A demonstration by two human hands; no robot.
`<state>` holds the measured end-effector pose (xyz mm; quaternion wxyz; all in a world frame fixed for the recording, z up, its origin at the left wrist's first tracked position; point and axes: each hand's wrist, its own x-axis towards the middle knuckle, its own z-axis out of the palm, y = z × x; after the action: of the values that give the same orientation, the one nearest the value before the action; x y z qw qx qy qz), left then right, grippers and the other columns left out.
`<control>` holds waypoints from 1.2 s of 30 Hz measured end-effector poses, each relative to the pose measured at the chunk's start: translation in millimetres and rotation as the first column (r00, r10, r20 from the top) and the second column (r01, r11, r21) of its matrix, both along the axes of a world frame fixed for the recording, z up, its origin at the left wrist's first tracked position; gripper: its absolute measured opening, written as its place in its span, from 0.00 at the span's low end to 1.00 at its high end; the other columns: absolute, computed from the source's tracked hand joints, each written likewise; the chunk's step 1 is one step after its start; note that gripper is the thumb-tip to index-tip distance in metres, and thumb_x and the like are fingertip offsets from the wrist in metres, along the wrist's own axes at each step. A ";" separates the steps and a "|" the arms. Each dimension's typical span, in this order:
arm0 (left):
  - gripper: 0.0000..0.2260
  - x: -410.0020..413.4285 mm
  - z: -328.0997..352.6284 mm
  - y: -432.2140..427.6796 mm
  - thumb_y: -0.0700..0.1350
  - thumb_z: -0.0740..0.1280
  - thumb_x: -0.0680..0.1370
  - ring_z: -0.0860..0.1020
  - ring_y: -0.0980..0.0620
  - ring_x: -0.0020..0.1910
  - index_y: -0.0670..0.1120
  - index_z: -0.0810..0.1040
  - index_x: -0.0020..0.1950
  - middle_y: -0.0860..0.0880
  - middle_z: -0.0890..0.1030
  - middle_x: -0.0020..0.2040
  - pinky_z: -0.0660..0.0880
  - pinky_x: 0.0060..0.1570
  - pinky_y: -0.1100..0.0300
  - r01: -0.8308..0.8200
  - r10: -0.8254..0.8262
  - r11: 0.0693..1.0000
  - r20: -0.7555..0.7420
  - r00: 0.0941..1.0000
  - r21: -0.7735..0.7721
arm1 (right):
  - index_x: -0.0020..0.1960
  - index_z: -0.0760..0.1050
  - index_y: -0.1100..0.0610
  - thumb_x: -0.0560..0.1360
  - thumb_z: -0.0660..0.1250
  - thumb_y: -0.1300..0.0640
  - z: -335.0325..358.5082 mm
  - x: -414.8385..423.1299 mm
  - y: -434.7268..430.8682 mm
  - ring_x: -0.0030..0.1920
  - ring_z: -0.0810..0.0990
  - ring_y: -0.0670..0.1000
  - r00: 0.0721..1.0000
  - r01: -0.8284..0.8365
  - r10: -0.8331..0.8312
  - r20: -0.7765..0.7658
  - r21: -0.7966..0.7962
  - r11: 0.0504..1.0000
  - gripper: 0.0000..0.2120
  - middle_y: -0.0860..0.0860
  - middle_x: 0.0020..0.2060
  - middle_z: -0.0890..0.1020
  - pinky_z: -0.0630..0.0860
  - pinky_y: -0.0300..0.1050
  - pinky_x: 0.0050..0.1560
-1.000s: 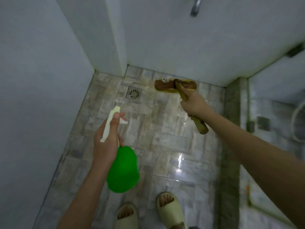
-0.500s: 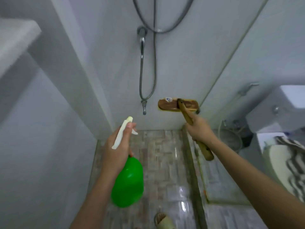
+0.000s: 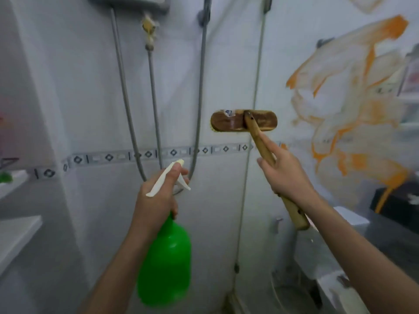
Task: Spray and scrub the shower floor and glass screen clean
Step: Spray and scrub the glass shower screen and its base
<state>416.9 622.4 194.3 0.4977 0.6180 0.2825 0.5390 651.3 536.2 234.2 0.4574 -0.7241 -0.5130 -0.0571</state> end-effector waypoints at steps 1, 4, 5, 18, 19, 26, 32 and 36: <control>0.15 9.1 15.4 4.0 0.57 0.65 0.82 0.68 0.51 0.20 0.64 0.85 0.38 0.47 0.86 0.43 0.67 0.25 0.62 0.015 -0.016 1.000 0.015 1.000 0.027 | 0.76 0.59 0.38 0.80 0.61 0.58 18.6 5.1 -1.7 0.21 0.74 0.51 1.000 0.010 -0.011 0.014 0.045 0.999 0.29 0.52 0.30 0.76 0.72 0.42 0.20; 0.15 41.3 60.7 19.0 0.57 0.62 0.82 0.69 0.50 0.21 0.56 0.86 0.45 0.51 0.87 0.46 0.69 0.28 0.59 0.056 -0.061 0.995 0.060 0.996 0.087 | 0.76 0.58 0.39 0.80 0.61 0.57 75.5 21.3 -1.4 0.22 0.73 0.49 0.996 0.035 -0.048 0.074 0.167 0.985 0.28 0.51 0.31 0.76 0.73 0.41 0.20; 0.15 53.0 75.2 23.4 0.57 0.62 0.82 0.69 0.50 0.22 0.53 0.86 0.47 0.50 0.87 0.46 0.69 0.29 0.58 0.072 -0.079 0.991 0.068 0.995 0.109 | 0.76 0.58 0.39 0.80 0.61 0.57 94.2 26.9 -0.1 0.22 0.73 0.48 0.993 0.041 -0.063 0.100 0.208 0.977 0.28 0.50 0.31 0.75 0.74 0.41 0.21; 0.15 184.8 191.1 59.1 0.55 0.64 0.82 0.81 0.61 0.38 0.50 0.87 0.46 0.54 0.88 0.41 0.71 0.41 0.60 0.127 -0.198 0.928 0.178 0.964 0.349 | 0.78 0.52 0.40 0.81 0.59 0.57 230.8 78.4 4.4 0.31 0.74 0.45 0.884 0.050 -0.306 0.354 0.579 0.814 0.30 0.45 0.33 0.73 0.77 0.35 0.34; 0.15 192.5 195.0 61.2 0.55 0.64 0.82 0.82 0.63 0.39 0.49 0.87 0.46 0.54 0.88 0.41 0.71 0.43 0.60 0.151 -0.227 0.918 0.173 0.958 0.366 | 0.78 0.52 0.41 0.81 0.59 0.57 233.3 80.4 2.7 0.31 0.74 0.44 0.870 0.061 -0.334 0.364 0.593 0.803 0.30 0.44 0.33 0.72 0.75 0.32 0.33; 0.15 245.6 218.3 78.3 0.51 0.66 0.81 0.86 0.41 0.48 0.43 0.86 0.43 0.43 0.87 0.39 0.80 0.56 0.46 0.391 -0.491 0.846 0.243 0.837 0.361 | 0.78 0.52 0.41 0.81 0.59 0.57 237.7 86.4 -16.2 0.32 0.74 0.43 0.720 0.228 -0.563 0.407 0.627 0.745 0.30 0.48 0.35 0.77 0.70 0.39 0.36; 0.17 272.3 226.7 93.2 0.52 0.66 0.82 0.86 0.40 0.45 0.41 0.86 0.43 0.42 0.87 0.38 0.81 0.52 0.48 0.538 -0.644 0.752 0.247 0.724 0.381 | 0.78 0.51 0.38 0.81 0.59 0.58 237.6 84.4 -17.7 0.28 0.74 0.49 0.561 0.394 -0.706 0.432 0.610 0.687 0.31 0.49 0.29 0.73 0.78 0.51 0.36; 0.18 280.3 228.5 112.6 0.53 0.66 0.82 0.85 0.45 0.40 0.42 0.85 0.41 0.43 0.87 0.36 0.80 0.46 0.53 0.625 -0.722 0.684 0.228 0.653 0.377 | 0.78 0.49 0.37 0.81 0.59 0.57 229.7 87.4 -0.7 0.27 0.73 0.51 0.462 0.508 -0.774 0.433 0.586 0.631 0.32 0.52 0.27 0.73 0.77 0.54 0.33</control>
<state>697.2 735.0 422.7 0.6185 0.6296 -0.1403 0.4488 738.7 535.5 463.9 0.3192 -0.6935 -0.2975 -0.5733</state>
